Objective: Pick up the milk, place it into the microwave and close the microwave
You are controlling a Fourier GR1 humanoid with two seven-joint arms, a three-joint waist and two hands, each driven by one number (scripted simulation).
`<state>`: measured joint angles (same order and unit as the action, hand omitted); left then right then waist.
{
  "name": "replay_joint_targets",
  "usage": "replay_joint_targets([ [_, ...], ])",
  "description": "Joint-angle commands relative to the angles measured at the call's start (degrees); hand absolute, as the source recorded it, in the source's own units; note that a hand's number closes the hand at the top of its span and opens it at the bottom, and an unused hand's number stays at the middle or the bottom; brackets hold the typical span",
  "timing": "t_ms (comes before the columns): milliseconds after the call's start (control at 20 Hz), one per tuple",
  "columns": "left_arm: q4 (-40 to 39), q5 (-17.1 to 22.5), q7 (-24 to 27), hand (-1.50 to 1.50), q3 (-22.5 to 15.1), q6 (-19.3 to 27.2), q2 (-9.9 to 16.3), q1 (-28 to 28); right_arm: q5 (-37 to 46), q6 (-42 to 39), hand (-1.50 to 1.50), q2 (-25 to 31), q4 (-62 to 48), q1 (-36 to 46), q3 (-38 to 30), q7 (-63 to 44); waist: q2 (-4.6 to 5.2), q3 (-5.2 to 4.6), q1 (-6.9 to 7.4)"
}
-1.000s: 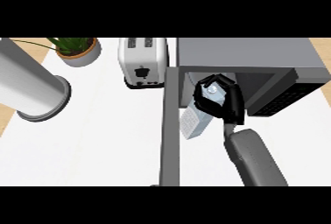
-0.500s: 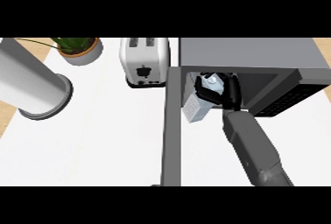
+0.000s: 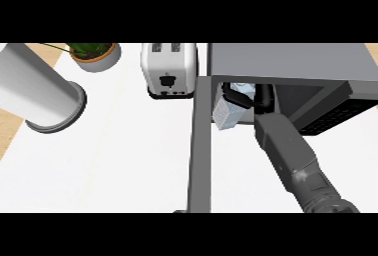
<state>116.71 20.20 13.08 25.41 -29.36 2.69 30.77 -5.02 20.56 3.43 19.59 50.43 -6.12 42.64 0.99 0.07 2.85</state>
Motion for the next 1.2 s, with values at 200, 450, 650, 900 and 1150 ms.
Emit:
replay_joint_targets([
  [200, -2.4, 0.3, -2.4, -1.5, 0.5, 1.2, 2.0, -4.6, 7.2, 12.1, 1.5, 2.5, -7.8, 6.5, 3.0, 2.7, 0.66, 0.0, 0.89],
  [450, -4.9, 1.1, -0.8, -1.5, 1.7, -0.4, 3.4, -6.0, 10.2, 19.0, 1.5, 3.8, -11.3, 10.5, 4.4, 0.8, 0.99, -0.01, 1.75],
  [650, -1.8, 0.9, -1.5, -1.5, 0.6, -0.2, 1.9, -4.5, 9.9, 25.1, 1.5, 3.9, -12.7, 10.2, 3.0, 0.3, 1.17, 0.09, 2.55],
  [900, -4.4, -1.1, 0.0, -1.5, 0.0, -0.9, 1.5, -5.3, 8.7, 25.0, 1.5, 6.5, -13.4, 11.4, 1.0, -1.4, 1.55, 0.08, 3.05],
  [1150, -2.7, 0.2, -1.7, -1.5, -0.6, -0.9, 2.0, -6.1, 7.7, 24.4, 1.5, 8.7, -13.6, 10.1, -0.5, -1.0, 1.95, 0.23, 3.38],
])
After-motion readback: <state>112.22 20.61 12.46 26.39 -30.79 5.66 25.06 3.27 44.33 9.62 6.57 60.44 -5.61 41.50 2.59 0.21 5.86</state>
